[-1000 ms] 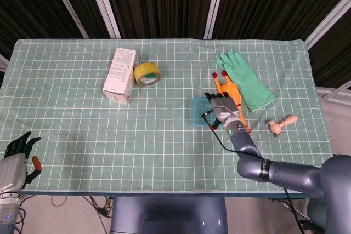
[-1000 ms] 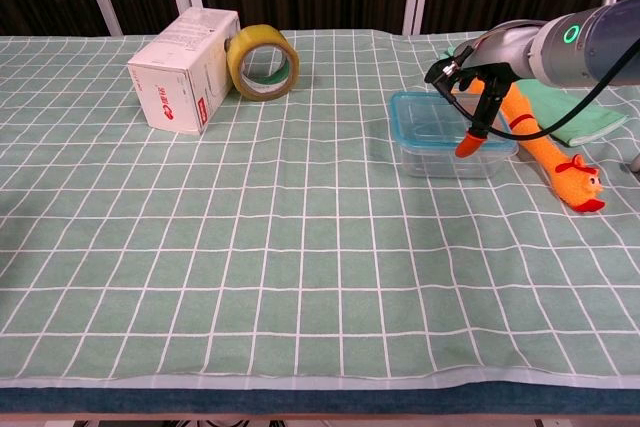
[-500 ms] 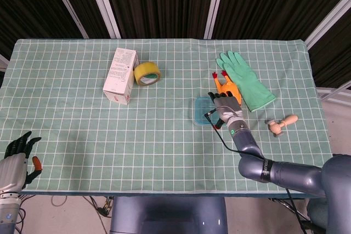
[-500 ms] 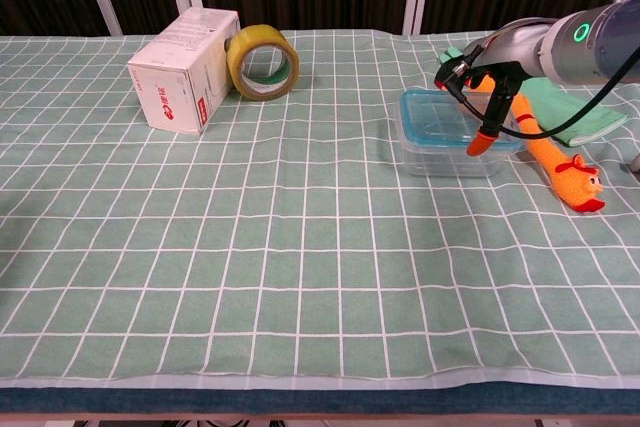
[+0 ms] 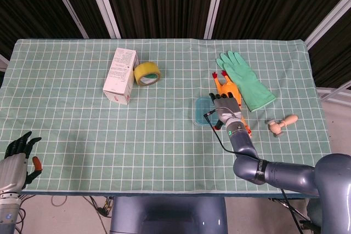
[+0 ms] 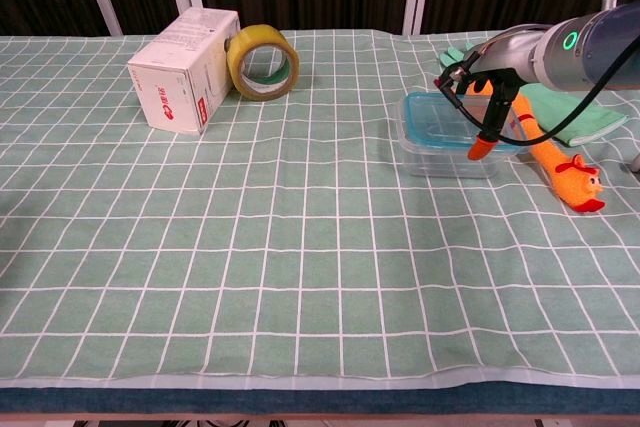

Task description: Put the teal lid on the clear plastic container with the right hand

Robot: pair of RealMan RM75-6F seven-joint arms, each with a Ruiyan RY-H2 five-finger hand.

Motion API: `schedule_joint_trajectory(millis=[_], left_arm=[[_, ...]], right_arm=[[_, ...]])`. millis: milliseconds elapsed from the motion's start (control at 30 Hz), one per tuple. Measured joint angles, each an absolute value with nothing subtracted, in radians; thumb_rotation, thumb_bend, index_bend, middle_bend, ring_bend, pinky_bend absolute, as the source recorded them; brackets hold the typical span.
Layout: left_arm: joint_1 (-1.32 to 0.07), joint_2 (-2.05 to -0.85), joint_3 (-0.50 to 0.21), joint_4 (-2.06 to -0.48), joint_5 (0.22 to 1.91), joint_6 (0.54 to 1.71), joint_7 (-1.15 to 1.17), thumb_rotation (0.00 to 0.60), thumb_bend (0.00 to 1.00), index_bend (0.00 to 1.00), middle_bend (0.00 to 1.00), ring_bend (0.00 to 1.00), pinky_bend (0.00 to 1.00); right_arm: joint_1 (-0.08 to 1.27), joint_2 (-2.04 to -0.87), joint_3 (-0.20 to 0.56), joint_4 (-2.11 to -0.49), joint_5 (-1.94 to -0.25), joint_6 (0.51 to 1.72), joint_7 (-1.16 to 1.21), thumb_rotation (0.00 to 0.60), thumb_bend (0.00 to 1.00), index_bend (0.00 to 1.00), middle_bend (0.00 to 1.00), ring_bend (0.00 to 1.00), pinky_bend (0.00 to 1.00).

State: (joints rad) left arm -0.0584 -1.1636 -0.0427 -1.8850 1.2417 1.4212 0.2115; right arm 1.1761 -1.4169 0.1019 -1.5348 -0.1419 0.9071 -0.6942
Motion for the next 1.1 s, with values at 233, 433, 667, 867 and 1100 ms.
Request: schedule_joint_trajectory(millis=[233, 433, 667, 867, 1100], left_arm=[[-0.059, -1.162, -0.043, -1.886, 1.24, 1.419, 0.209, 0.6, 0.74, 0.18, 0.0, 0.0, 0.0], [-0.06, -1.161, -0.043, -1.886, 1.238, 1.417, 0.208, 0.6, 0.74, 0.18, 0.0, 0.0, 0.0], [-0.061, -1.16, -0.043, -1.888, 1.236, 1.415, 0.208, 0.6, 0.74, 0.18, 0.0, 0.0, 0.0], [-0.06, -1.161, -0.042, -1.887, 1.238, 1.417, 0.207, 0.6, 0.74, 0.18, 0.0, 0.0, 0.0], [-0.06, -1.161, -0.042, -1.887, 1.237, 1.417, 0.208, 0.6, 0.74, 0.18, 0.0, 0.0, 0.0]], right_arm=[[1.181, -1.422, 0.116, -1.537, -0.13, 0.919, -0.71, 0.6, 0.26, 0.0, 0.48, 0.12, 0.0], [1.181, -1.426, 0.124, -1.538, -0.134, 0.925, -0.721, 0.6, 0.26, 0.0, 0.48, 0.12, 0.0], [1.184, -1.428, 0.128, -1.541, -0.128, 0.925, -0.735, 0.6, 0.26, 0.0, 0.48, 0.12, 0.0], [1.185, -1.432, 0.134, -1.539, -0.121, 0.923, -0.744, 0.6, 0.26, 0.0, 0.48, 0.12, 0.0], [1.187, -1.435, 0.142, -1.537, -0.116, 0.927, -0.752, 0.6, 0.26, 0.0, 0.48, 0.12, 0.0]])
